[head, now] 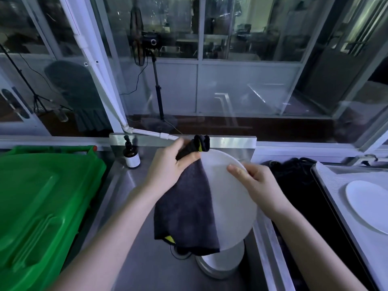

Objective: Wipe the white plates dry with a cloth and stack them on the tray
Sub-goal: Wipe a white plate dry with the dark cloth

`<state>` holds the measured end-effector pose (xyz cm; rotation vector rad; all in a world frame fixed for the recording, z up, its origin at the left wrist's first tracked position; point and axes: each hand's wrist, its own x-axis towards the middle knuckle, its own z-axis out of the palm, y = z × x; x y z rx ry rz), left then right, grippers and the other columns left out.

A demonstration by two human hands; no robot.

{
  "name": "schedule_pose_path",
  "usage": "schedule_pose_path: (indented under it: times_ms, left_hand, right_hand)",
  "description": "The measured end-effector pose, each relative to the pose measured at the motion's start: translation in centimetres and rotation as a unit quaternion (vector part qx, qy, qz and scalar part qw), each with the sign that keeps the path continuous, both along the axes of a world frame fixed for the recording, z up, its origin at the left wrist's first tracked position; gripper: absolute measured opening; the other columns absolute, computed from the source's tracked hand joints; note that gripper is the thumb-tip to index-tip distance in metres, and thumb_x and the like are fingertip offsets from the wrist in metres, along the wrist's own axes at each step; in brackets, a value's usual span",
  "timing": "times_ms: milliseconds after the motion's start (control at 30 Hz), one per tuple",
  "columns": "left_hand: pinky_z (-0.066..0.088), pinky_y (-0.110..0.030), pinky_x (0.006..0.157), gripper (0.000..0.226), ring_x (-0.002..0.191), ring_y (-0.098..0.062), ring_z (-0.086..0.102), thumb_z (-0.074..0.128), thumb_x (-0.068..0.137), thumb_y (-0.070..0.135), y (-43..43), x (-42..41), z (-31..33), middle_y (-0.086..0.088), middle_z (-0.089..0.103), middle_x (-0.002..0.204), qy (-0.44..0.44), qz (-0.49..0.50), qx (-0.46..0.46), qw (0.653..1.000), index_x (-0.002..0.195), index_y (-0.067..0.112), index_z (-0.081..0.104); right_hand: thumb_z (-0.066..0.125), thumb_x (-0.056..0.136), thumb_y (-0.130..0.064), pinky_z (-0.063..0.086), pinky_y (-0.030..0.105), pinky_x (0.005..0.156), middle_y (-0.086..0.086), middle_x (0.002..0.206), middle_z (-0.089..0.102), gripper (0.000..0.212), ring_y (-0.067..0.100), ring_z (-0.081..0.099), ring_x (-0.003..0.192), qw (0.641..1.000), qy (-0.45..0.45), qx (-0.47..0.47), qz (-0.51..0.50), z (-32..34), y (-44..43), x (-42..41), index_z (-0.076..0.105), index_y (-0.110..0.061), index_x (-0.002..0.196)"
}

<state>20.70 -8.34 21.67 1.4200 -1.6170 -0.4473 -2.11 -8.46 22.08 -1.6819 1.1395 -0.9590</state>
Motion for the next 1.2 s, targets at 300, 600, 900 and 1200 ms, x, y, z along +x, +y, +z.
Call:
schedule_pose_path:
  times_ms: [300,600,900,1200]
  left_hand:
    - [0.041,-0.006,0.081,0.057,0.1,-0.001,0.059,0.087,0.069,0.03,0.4,1.0,0.2,0.029,0.062,0.1,-0.056,-0.086,0.112,0.988,0.111,0.044,0.051]
    - [0.042,-0.011,0.064,0.016,0.069,0.011,0.059,0.081,0.078,0.028,-0.2,0.3,-1.0,0.025,0.068,0.072,-0.004,-0.082,0.137,0.987,0.077,0.035,0.066]
    - [0.054,-0.021,0.071,0.012,0.086,-0.009,0.072,0.071,0.088,0.029,3.4,-1.4,-6.1,0.008,0.076,0.086,0.358,0.137,0.176,0.907,0.093,0.018,0.072]
    - [0.042,-0.032,0.064,0.043,0.066,-0.009,0.054,0.079,0.062,0.046,0.6,-0.4,-2.4,-0.004,0.068,0.073,0.025,-0.038,0.193,0.98,0.079,0.008,0.07]
  right_hand:
    - [0.058,0.098,-0.038,0.032,0.032,0.063,0.011,0.071,0.052,0.045,0.016,0.045,0.067,0.994,0.1,-0.02,0.027,1.7,-2.1,-0.3,0.063,0.007,0.095]
    - [0.057,0.1,-0.032,0.025,0.034,0.06,0.017,0.066,0.043,0.048,0.016,0.037,0.063,0.967,0.198,-0.128,0.095,2.5,-1.9,1.2,0.052,0.009,0.076]
    - [0.063,0.096,-0.034,0.02,0.033,0.055,-0.003,0.06,0.028,0.053,0.012,0.027,0.057,0.993,-0.013,-0.009,-0.114,-1.9,-1.3,0.0,0.03,-0.014,0.06]
    - [0.061,0.099,-0.029,0.024,0.031,0.056,0.008,0.061,0.035,0.047,0.007,0.033,0.059,0.976,0.163,-0.113,0.095,0.1,-1.2,1.2,0.047,0.004,0.068]
